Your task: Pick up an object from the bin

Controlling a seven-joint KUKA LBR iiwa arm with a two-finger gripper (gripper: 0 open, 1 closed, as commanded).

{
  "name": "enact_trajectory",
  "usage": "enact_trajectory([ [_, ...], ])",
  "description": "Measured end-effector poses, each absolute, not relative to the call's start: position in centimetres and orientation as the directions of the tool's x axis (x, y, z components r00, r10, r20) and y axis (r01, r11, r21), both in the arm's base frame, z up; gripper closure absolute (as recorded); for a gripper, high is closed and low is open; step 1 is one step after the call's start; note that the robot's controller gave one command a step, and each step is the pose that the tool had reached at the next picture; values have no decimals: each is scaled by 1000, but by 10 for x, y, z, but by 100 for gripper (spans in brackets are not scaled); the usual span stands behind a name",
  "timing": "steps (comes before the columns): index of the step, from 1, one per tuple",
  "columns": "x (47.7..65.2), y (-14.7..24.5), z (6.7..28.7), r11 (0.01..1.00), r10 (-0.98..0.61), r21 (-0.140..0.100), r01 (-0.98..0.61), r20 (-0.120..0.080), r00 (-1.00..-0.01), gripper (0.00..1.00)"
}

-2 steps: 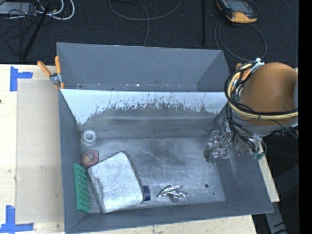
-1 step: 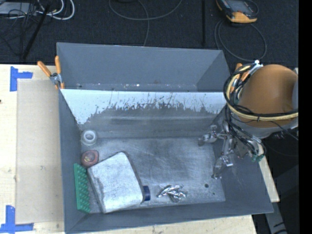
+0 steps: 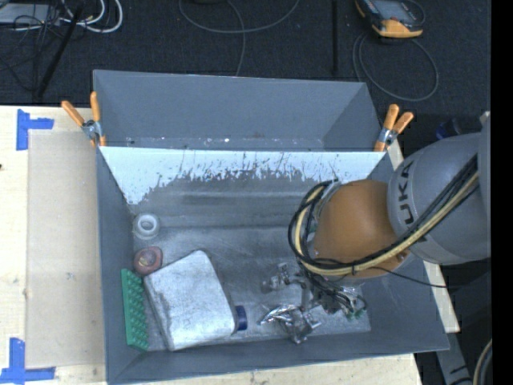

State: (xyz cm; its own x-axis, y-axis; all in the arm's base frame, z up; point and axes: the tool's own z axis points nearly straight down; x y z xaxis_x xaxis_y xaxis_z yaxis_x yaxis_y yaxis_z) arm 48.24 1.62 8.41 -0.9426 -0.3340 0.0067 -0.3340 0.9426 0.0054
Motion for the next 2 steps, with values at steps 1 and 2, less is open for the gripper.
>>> enact_trajectory([
  [1, 484, 14, 87, 943, -332, 1, -332, 2, -943, 100],
  [2, 474, -44, 276, 799, -601, -5, -601, -5, -799, 100],
])
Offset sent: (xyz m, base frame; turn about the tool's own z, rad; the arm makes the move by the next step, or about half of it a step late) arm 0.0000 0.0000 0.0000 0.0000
